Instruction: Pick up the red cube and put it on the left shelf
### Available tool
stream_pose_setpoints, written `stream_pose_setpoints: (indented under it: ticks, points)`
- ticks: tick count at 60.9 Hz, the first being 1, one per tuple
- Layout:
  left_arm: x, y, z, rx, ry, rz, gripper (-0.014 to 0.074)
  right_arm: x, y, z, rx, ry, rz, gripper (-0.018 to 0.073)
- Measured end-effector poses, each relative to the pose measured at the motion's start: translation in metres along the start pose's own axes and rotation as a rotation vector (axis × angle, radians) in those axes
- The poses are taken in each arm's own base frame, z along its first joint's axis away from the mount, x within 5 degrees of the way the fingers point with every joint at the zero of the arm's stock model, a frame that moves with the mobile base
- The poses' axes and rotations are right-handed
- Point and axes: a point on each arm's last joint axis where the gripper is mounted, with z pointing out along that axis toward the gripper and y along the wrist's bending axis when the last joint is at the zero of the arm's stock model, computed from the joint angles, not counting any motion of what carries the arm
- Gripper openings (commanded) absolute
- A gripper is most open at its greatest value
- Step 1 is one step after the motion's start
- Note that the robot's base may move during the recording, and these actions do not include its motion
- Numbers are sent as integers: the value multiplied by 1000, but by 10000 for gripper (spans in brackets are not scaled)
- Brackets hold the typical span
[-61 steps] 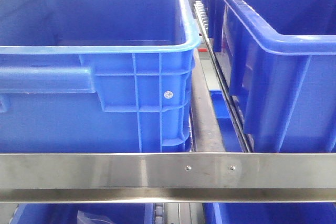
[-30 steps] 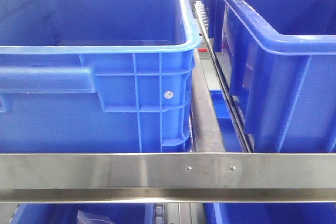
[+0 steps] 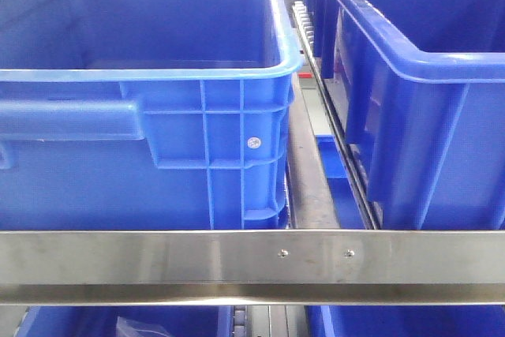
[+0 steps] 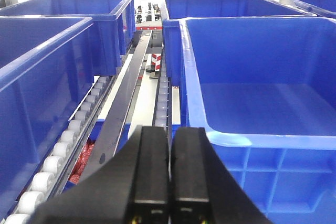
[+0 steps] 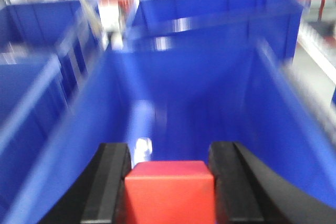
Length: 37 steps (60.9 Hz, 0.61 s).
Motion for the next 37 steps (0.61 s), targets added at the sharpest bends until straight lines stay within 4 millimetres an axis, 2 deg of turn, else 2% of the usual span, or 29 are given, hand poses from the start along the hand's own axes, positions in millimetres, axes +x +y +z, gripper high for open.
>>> stream_pose_setpoints:
  ticks: [16,22,30,33,37]
  points:
    - [0,0,0,0,0,0,102,7,-1,78,20,201,1,81]
    - [0,0,0,0,0,0,102,5,-1,103,23,237,1,190]
    - [0,0,0,0,0,0,102,2,-1,134,26,265,2,392]
    - [0,0,0,0,0,0,102,2,-1,143,27,272,2,421]
    - [0,0,0,0,0,0,102,2,-1,152,28,291,2,413]
